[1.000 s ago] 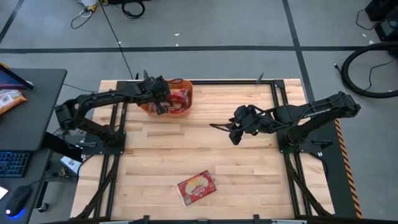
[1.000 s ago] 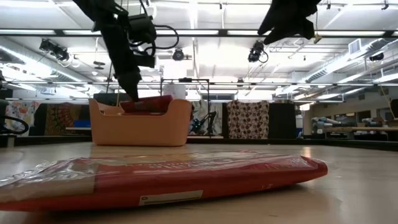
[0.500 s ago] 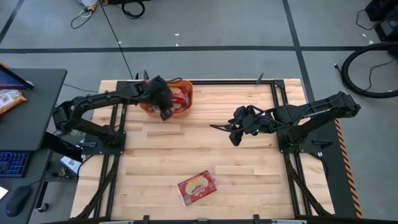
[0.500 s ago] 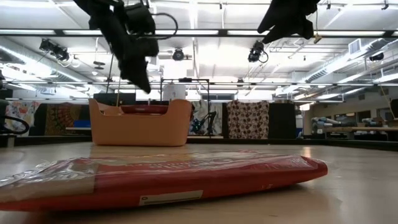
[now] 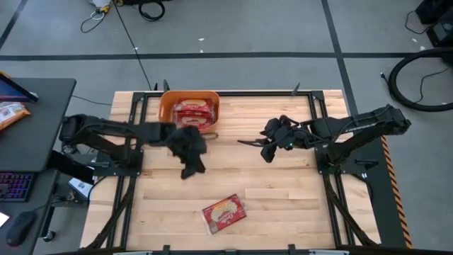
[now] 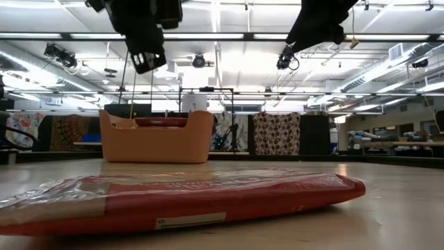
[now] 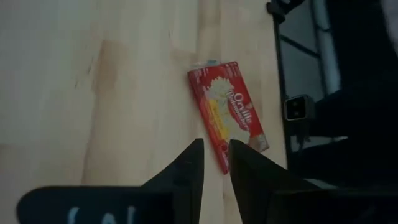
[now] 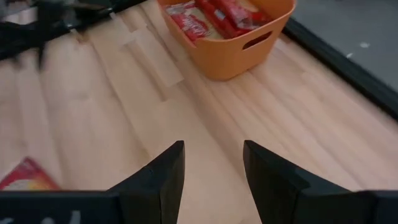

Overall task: Sort popcorn bags into baskets
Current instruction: Put the red popcorn bag into the orange bin

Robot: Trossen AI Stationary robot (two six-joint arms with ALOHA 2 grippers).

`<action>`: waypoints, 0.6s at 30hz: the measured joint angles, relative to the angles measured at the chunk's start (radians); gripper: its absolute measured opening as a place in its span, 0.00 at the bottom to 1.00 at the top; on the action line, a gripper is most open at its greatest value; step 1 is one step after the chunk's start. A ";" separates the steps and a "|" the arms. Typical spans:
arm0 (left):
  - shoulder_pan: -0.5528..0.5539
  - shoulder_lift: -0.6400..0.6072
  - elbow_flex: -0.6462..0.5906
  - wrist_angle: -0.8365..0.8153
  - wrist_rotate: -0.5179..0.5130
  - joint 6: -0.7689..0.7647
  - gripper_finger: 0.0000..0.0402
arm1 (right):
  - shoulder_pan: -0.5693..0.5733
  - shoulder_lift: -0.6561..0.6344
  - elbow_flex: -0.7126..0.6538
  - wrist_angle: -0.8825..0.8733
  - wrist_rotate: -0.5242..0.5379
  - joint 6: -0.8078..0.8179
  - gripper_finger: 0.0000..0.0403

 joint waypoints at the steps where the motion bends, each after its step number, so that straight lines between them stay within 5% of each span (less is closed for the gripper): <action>1: -0.034 0.004 0.000 0.011 -0.038 -0.025 0.19 | -0.005 0.000 0.000 0.000 0.009 -0.015 0.42; 5: -0.140 0.053 0.000 0.084 -0.136 -0.128 0.19 | -0.027 0.000 0.000 0.001 0.024 -0.091 0.42; 18: -0.324 0.379 0.002 0.606 -0.136 -0.605 0.19 | -0.060 0.000 0.000 -0.009 -0.021 -0.360 0.42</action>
